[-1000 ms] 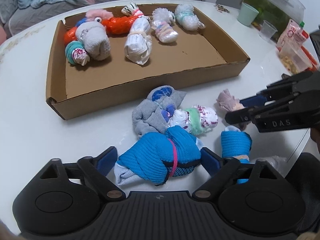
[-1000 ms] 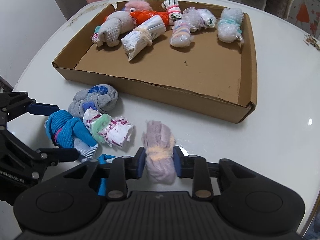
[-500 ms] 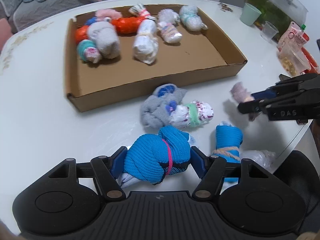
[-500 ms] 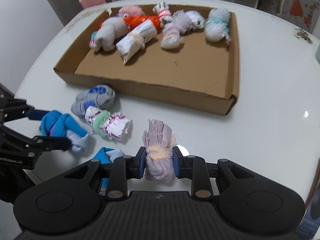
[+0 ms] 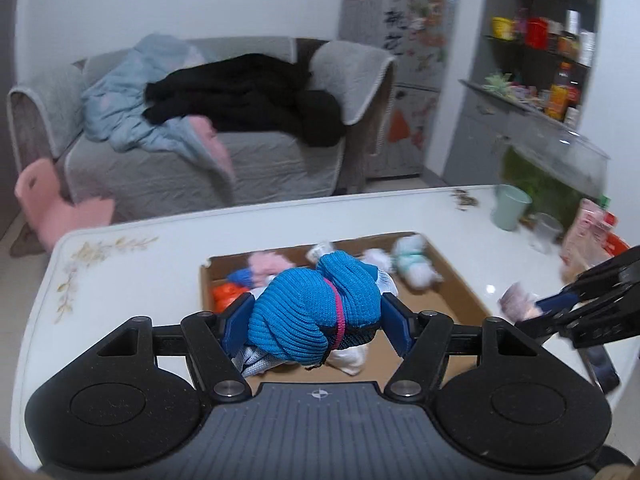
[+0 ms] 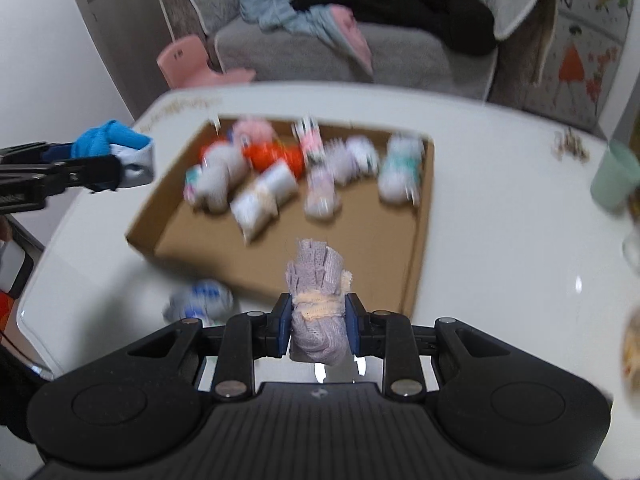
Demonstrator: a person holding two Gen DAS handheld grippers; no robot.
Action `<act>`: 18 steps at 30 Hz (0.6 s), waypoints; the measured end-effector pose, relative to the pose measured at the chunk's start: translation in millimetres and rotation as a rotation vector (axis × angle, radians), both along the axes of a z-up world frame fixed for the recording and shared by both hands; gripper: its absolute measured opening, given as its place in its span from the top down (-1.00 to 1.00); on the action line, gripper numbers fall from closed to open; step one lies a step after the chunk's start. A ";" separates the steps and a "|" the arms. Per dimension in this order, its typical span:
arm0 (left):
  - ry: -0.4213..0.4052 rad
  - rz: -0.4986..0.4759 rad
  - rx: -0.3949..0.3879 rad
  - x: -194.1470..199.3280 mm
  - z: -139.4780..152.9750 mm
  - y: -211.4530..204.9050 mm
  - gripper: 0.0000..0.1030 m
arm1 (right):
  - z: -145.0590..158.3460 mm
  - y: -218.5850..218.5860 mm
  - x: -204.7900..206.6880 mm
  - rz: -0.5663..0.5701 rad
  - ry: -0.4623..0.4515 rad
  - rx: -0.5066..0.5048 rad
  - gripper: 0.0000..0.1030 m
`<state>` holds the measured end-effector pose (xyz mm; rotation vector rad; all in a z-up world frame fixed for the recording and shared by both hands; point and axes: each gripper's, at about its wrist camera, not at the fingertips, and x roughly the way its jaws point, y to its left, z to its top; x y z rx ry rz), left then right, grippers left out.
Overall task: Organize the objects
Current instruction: 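Carry both bundles into the tray, lower them and open both grippers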
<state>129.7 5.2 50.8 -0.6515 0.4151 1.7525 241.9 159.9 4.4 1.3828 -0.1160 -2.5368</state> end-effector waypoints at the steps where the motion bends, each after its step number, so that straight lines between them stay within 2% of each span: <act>1: -0.020 0.017 0.000 -5.9 -3.5 3.7 -0.40 | 3.7 -3.2 -6.8 0.003 0.011 0.002 0.52; 6: -0.072 0.080 -0.063 -29.2 -26.4 15.3 -0.40 | 13.9 -27.7 -43.1 0.051 0.044 -0.009 0.52; 15: -0.077 0.086 -0.195 -33.7 -69.6 13.0 -0.41 | -30.0 -92.3 -79.0 0.177 -0.033 -0.049 0.52; 18: -0.040 0.065 -0.216 -30.8 -75.7 14.4 -0.40 | -42.2 -100.6 -80.2 0.188 -0.064 -0.048 0.52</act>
